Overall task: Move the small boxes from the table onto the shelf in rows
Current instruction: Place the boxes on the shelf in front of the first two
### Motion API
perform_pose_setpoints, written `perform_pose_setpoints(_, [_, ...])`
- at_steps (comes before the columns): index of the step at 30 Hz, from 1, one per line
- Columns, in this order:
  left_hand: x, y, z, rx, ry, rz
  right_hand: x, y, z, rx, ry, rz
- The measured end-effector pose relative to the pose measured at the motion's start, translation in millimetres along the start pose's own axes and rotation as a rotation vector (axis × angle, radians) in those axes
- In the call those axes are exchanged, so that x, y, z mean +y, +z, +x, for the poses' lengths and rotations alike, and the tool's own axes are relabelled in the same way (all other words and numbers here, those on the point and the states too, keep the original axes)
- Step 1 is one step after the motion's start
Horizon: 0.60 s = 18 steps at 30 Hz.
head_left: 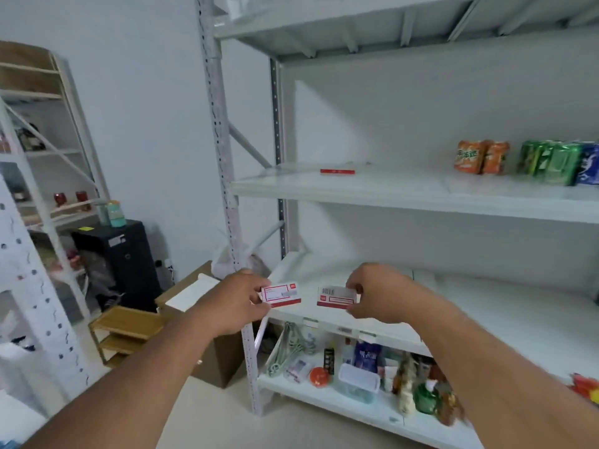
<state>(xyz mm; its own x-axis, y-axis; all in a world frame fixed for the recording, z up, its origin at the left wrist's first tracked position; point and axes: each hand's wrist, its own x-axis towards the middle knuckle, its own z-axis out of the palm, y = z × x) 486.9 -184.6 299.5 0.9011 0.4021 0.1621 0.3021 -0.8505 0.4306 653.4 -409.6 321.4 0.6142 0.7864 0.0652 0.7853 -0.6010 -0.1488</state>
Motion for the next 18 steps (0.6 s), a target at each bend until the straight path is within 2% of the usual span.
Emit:
perform_pose_setpoints(10, [63.8, -25.3, 112.6, 0.013, 0.121, -0.006, 79.8, -73.3, 49.9, 0.078, 0.037, 0.041])
perform_pose_setpoints(18, [52.1, -48.6, 218.0, 0.015, 0.198, -0.06, 97.8, -106.0, 129.4, 0.146, 0.056, 0.047])
